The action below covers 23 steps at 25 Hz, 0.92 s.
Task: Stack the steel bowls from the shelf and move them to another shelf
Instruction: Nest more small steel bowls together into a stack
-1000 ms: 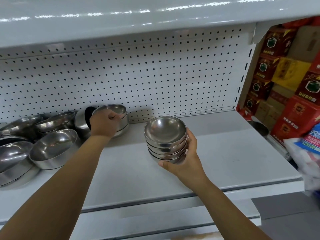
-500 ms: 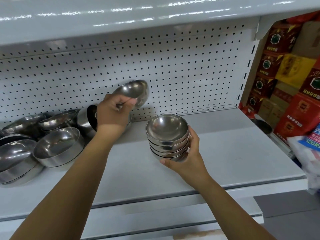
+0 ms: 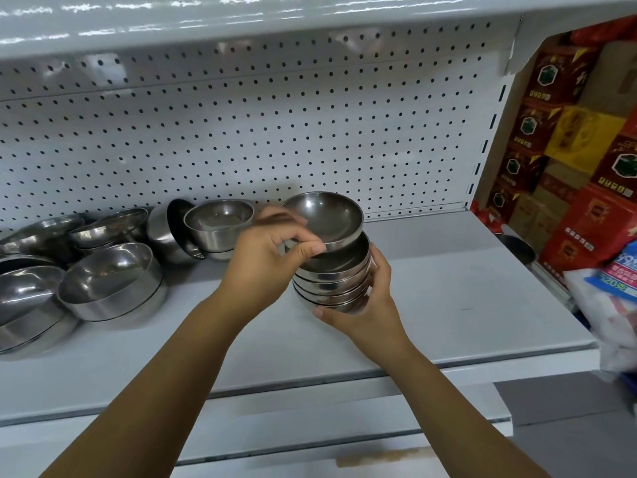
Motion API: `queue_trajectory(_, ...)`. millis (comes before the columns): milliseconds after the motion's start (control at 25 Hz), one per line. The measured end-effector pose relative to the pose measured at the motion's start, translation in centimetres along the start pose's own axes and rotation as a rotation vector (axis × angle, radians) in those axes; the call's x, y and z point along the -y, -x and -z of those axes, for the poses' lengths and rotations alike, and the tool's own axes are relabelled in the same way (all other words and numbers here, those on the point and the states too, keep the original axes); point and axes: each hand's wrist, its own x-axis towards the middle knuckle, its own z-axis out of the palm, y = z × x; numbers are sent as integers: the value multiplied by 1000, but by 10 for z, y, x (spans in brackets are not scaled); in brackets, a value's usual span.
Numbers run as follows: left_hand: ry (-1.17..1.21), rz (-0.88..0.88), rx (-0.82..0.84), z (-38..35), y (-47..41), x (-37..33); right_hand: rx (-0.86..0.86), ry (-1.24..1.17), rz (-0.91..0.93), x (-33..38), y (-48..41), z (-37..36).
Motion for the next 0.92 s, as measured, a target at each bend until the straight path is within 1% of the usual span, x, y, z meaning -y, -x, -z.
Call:
queue_trajectory(160, -27, -28, 10, -7, 7, 1, -12, 12, -8, -2, 1, 0)
queue_trajectory(400, -22, -166, 39, -12, 13, 14, -9, 15, -16, 0, 1, 0)
queue_trajectory(520, -8, -149, 39, -14, 15, 17, -11, 19, -19, 1, 2, 0)
queue_trajectory(640, 7, -56, 33, -15, 19, 13, -9, -7, -27, 2, 3, 0)
queue_trajectory(760, 31, 116, 56, -13, 19, 10, 0, -8, -49, 2, 3, -1)
queue_trajectory(840, 107, 230, 104, -15, 17, 11, 4, 4, -69, 2, 3, -2)
queue_trajectory(920, 178, 307, 144, -17, 13, 11, 9, 18, -88, 4, 3, -4)
